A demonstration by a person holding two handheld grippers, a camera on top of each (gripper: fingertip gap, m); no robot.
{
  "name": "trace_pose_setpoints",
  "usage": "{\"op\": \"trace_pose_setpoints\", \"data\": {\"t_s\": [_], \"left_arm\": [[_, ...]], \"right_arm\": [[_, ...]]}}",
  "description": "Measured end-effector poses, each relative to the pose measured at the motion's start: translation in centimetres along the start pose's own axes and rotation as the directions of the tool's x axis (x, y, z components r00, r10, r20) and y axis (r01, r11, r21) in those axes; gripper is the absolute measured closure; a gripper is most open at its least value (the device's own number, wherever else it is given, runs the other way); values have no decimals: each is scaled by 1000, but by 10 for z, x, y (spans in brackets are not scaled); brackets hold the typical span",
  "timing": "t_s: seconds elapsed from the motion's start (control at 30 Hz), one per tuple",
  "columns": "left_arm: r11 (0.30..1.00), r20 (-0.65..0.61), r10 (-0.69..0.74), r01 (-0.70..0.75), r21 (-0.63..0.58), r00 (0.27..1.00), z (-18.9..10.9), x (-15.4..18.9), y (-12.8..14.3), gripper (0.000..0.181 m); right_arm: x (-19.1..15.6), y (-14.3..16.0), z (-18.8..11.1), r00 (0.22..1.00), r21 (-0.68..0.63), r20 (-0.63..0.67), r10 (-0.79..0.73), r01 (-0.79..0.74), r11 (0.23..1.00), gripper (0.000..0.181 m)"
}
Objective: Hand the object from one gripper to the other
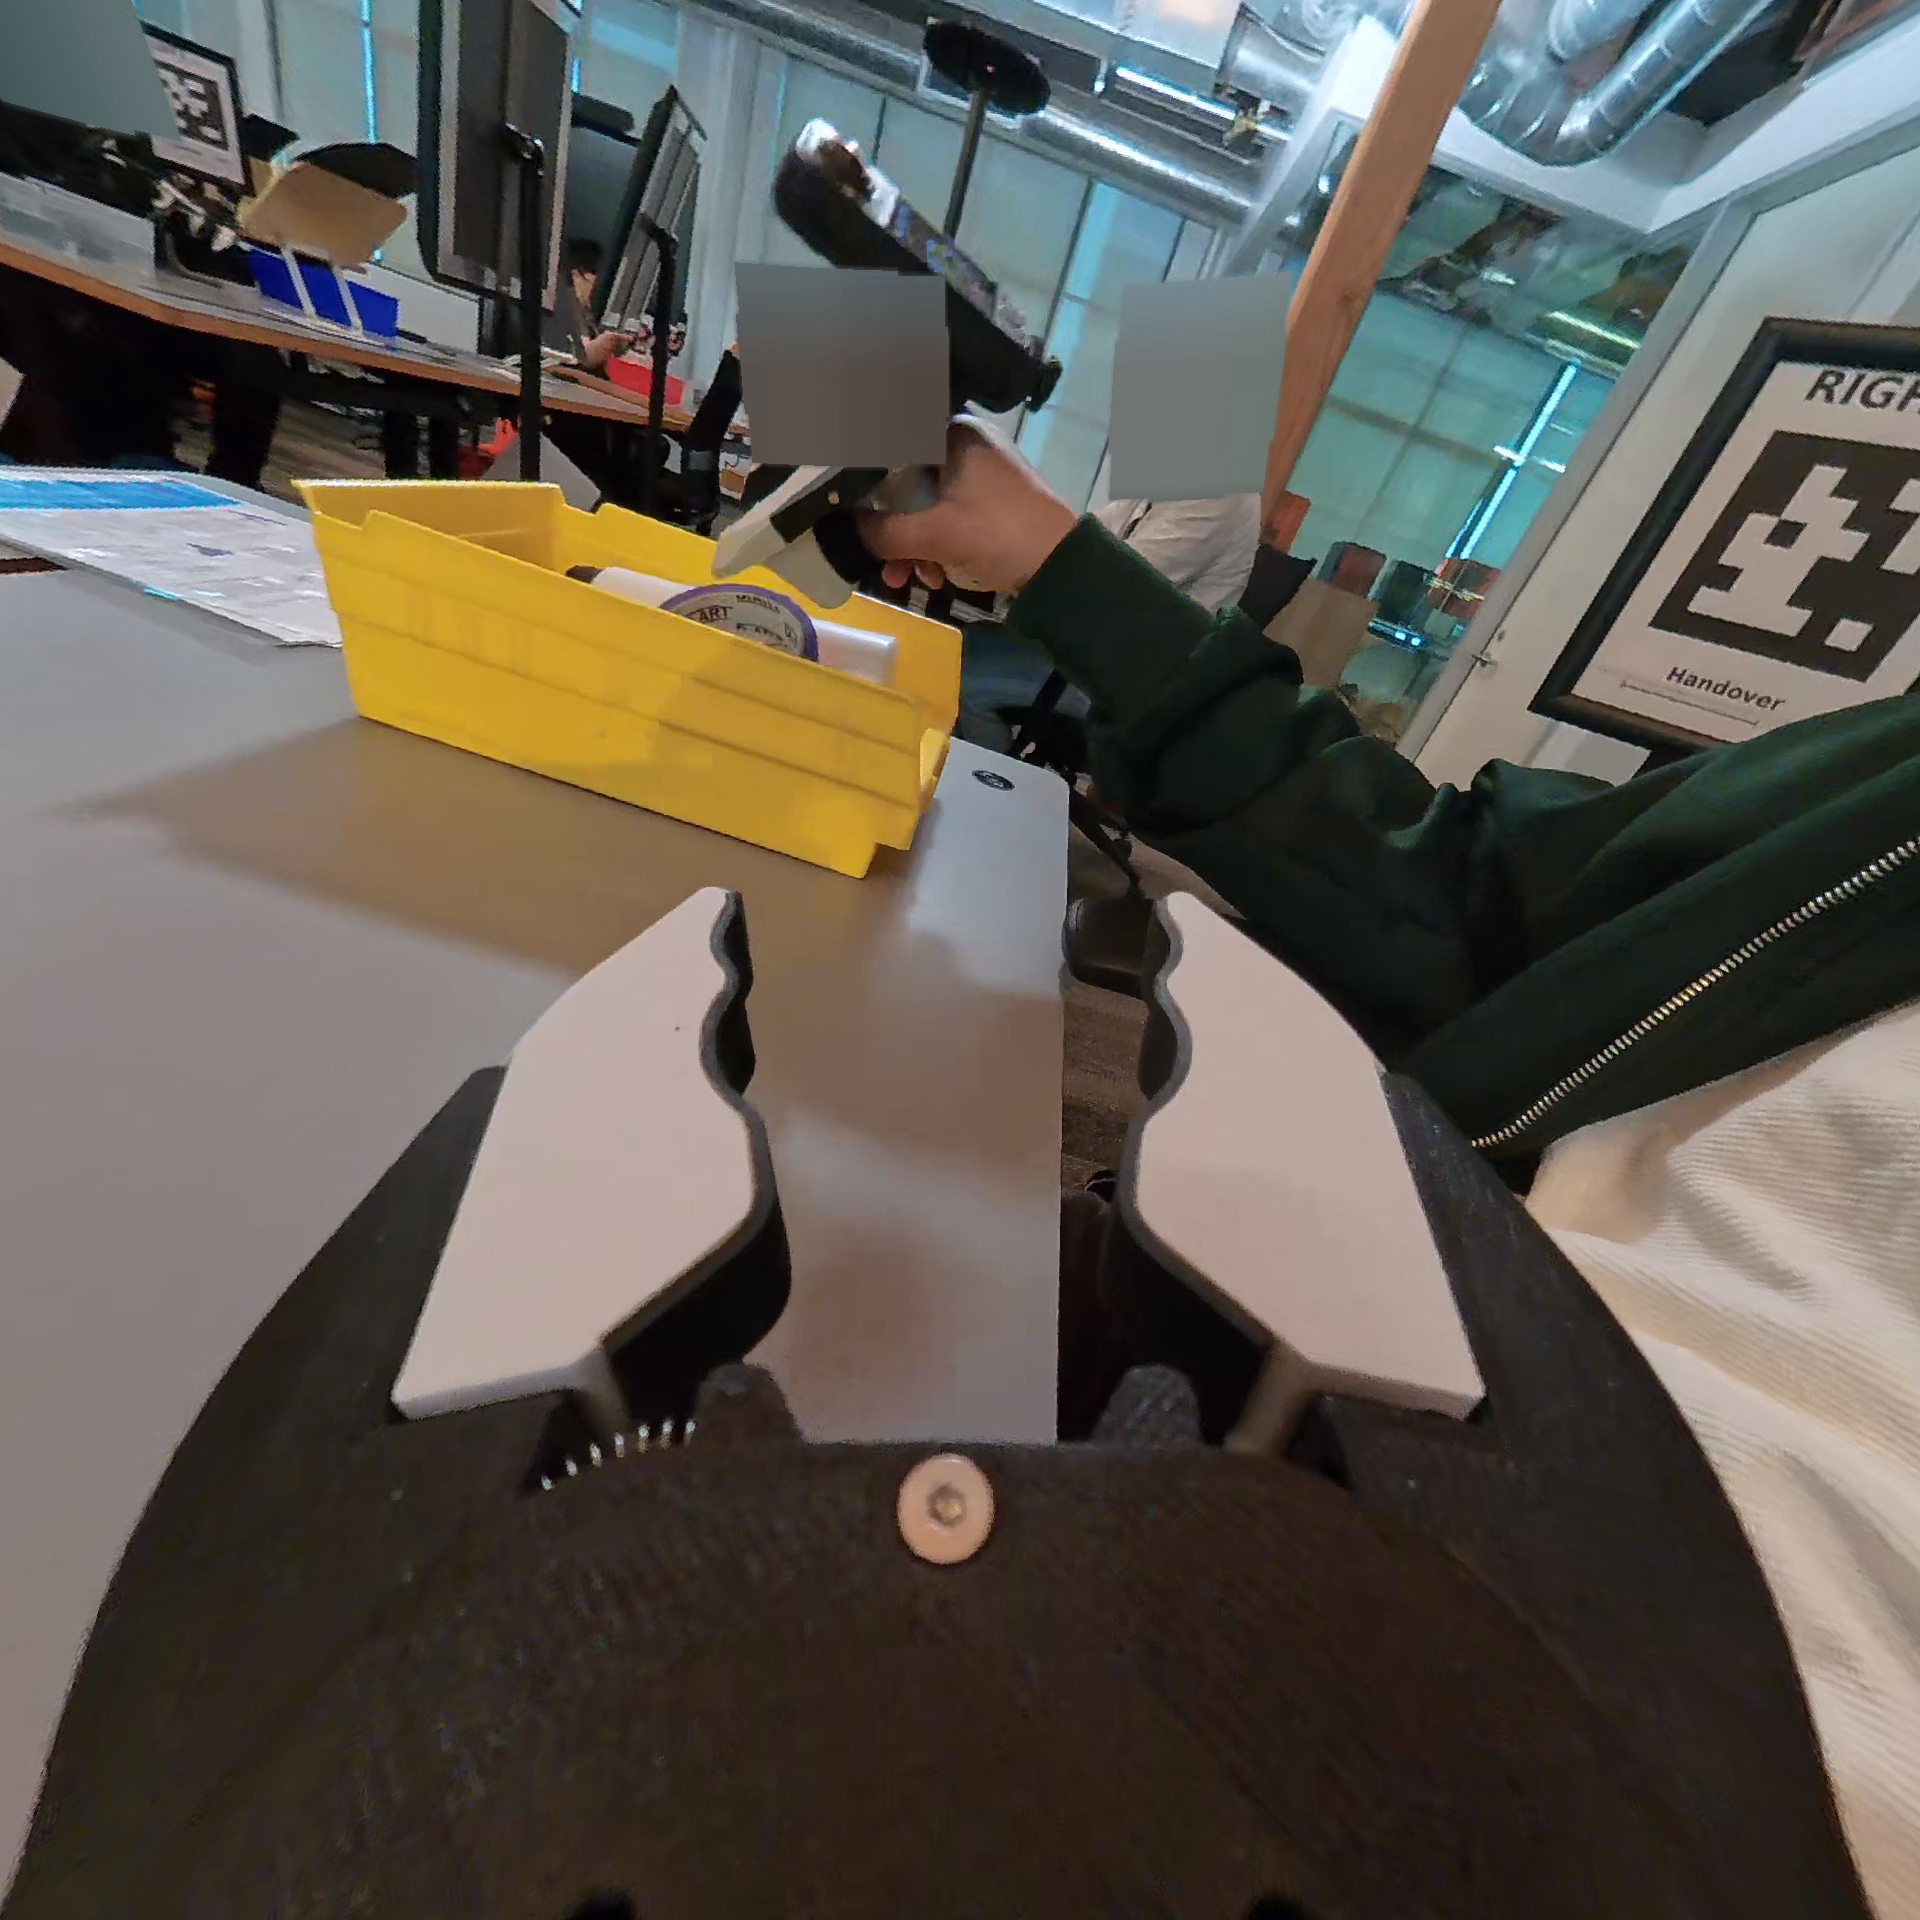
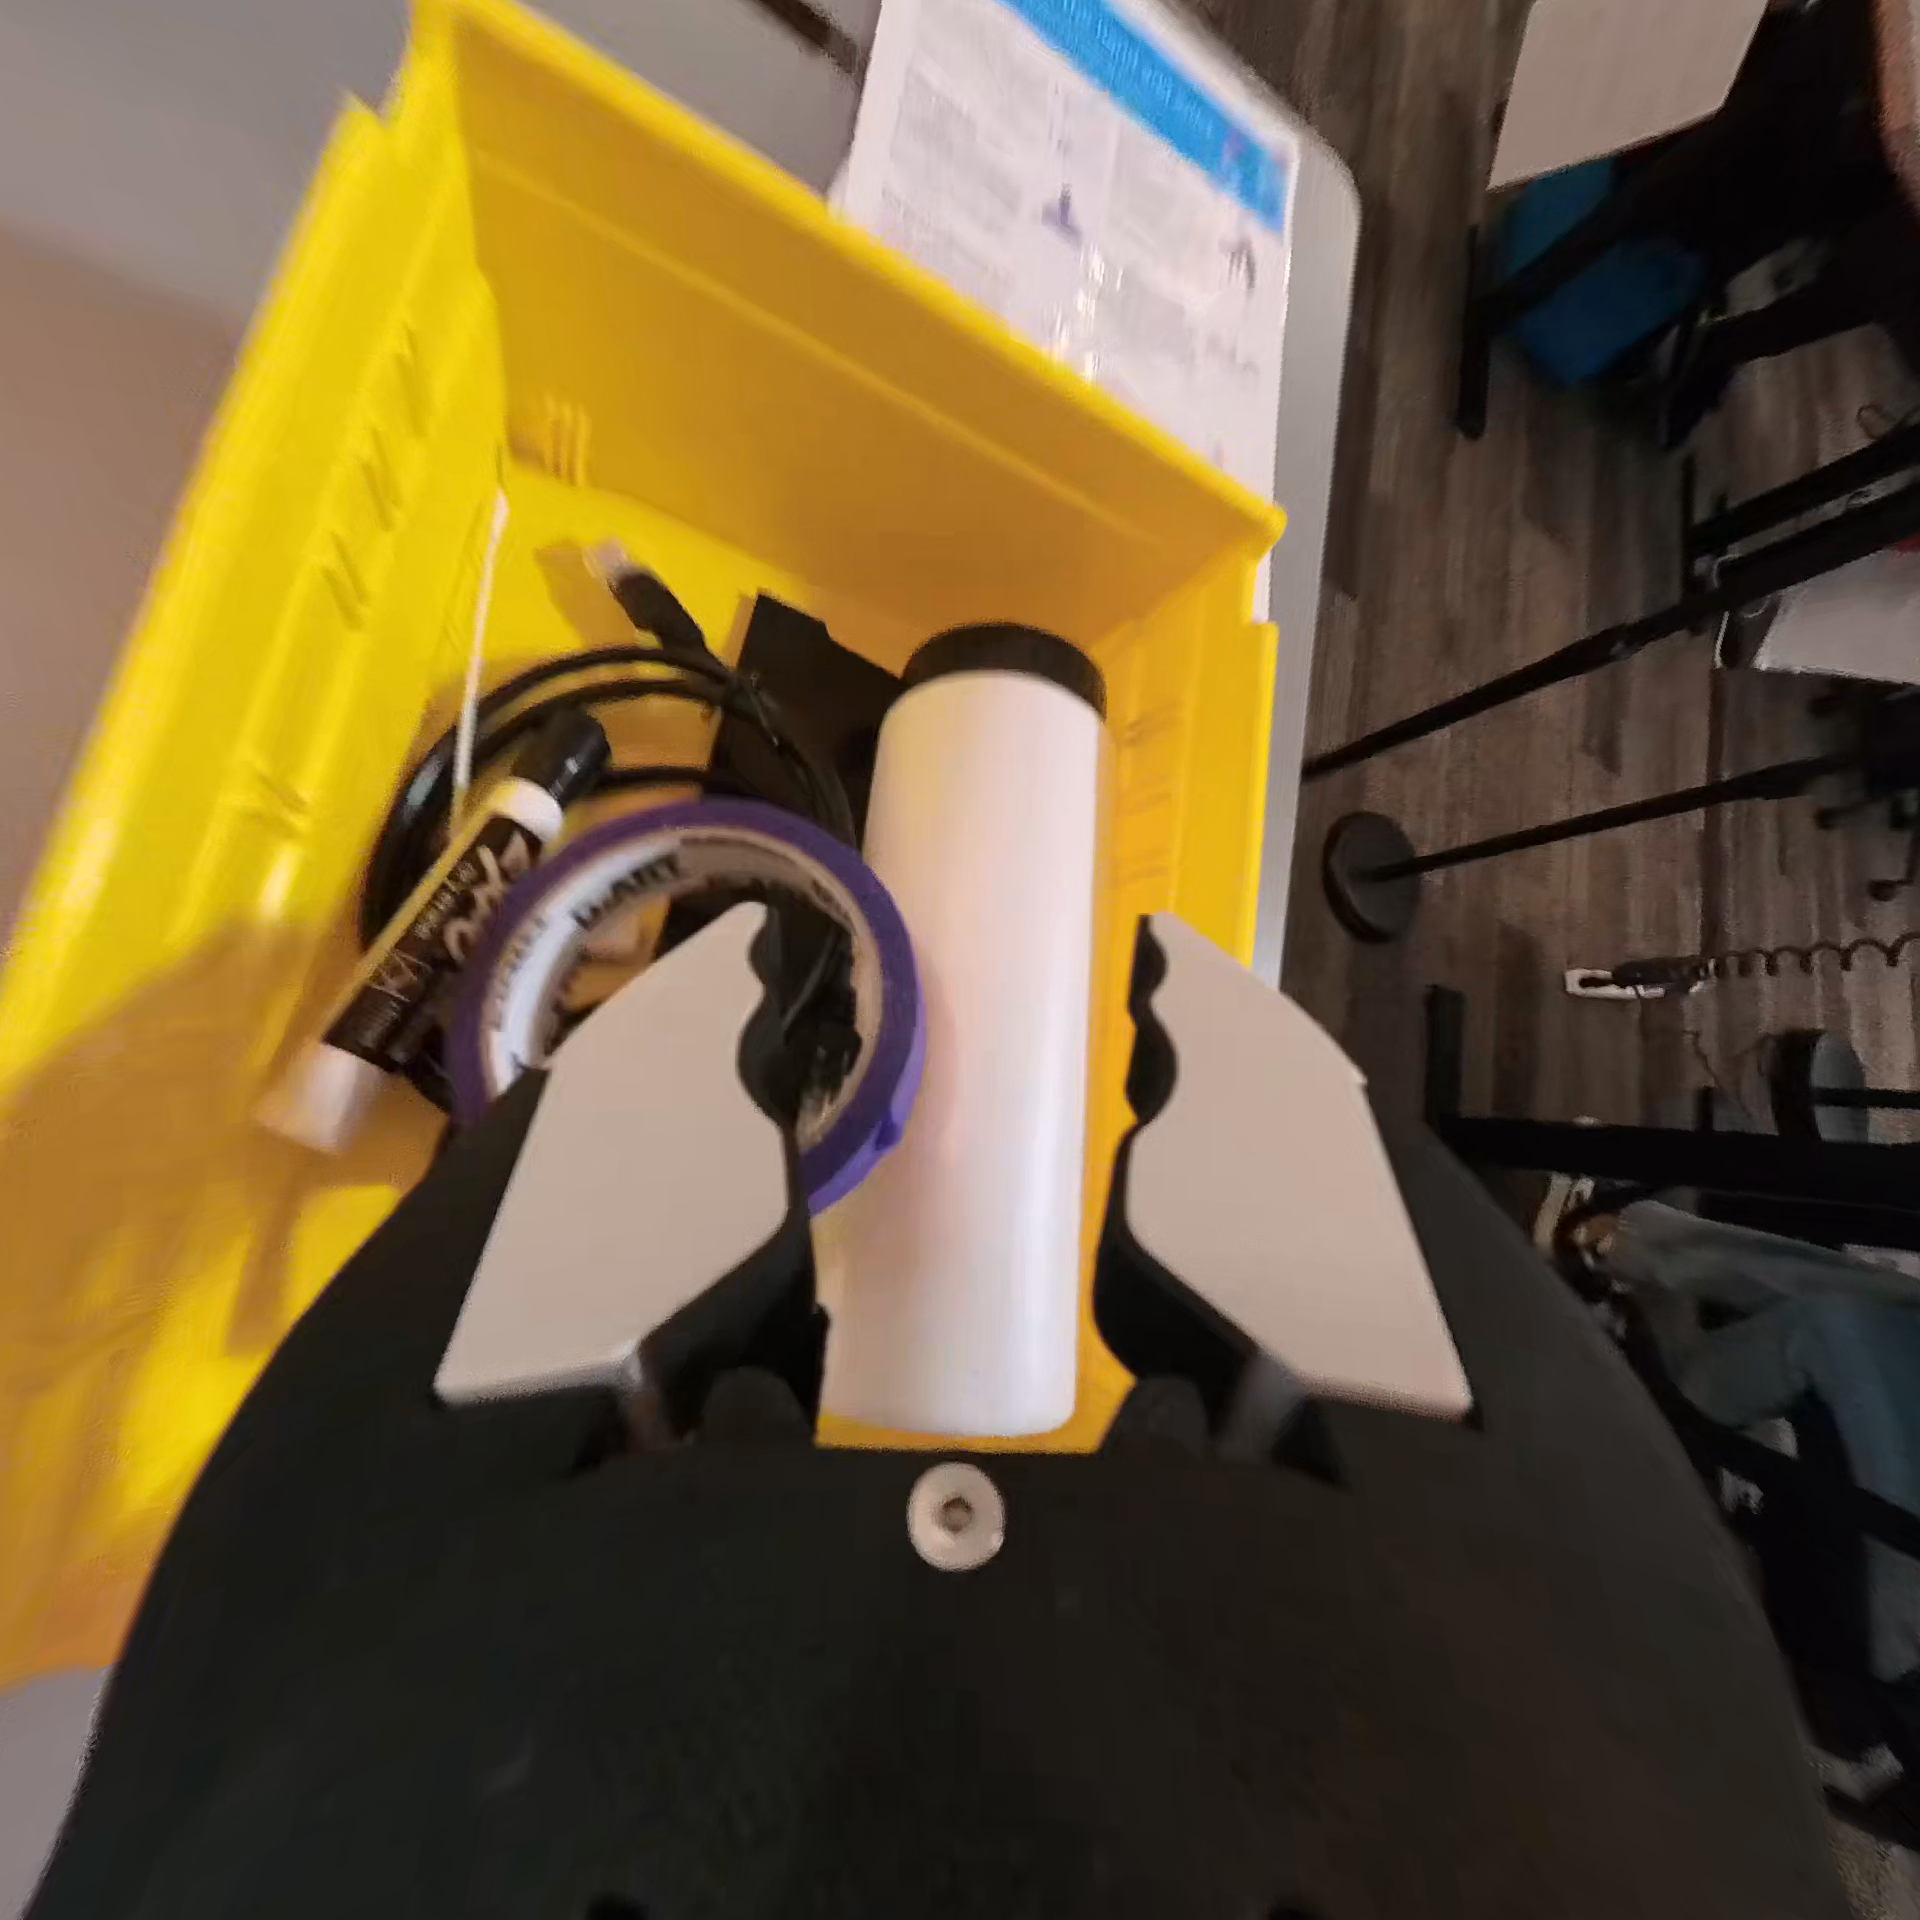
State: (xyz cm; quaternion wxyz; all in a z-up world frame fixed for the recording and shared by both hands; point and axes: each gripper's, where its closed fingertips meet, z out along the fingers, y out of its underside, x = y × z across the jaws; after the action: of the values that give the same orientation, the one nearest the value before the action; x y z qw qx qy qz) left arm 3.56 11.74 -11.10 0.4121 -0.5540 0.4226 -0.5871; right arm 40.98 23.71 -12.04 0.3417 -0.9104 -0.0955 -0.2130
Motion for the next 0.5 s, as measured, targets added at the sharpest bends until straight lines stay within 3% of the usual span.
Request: {"op": "trace_pose_setpoints", "data": {"t_s": [0.13,0.3,0.4,0.5], "left_arm": [[1000,14,-11,11,-8,1000,-3,-3,3,106],[998,29,-23,24,-55,999,0,-9,11,106],[999,60,5,-2,-52,998,-3,-14,10,105],[996,115,66,-58,-71,991,-8,-22,10,105]], "right_arm": [[-23,-52,-50,998,284,60,-7,-11,959,111],[-139,-113,-149,913,652,375,-161,-137,746,115],[-231,-113,-176,777,680,569,-271,-259,686,108],[-299,-82,-161,715,617,623,-318,-199,762,111]]}}
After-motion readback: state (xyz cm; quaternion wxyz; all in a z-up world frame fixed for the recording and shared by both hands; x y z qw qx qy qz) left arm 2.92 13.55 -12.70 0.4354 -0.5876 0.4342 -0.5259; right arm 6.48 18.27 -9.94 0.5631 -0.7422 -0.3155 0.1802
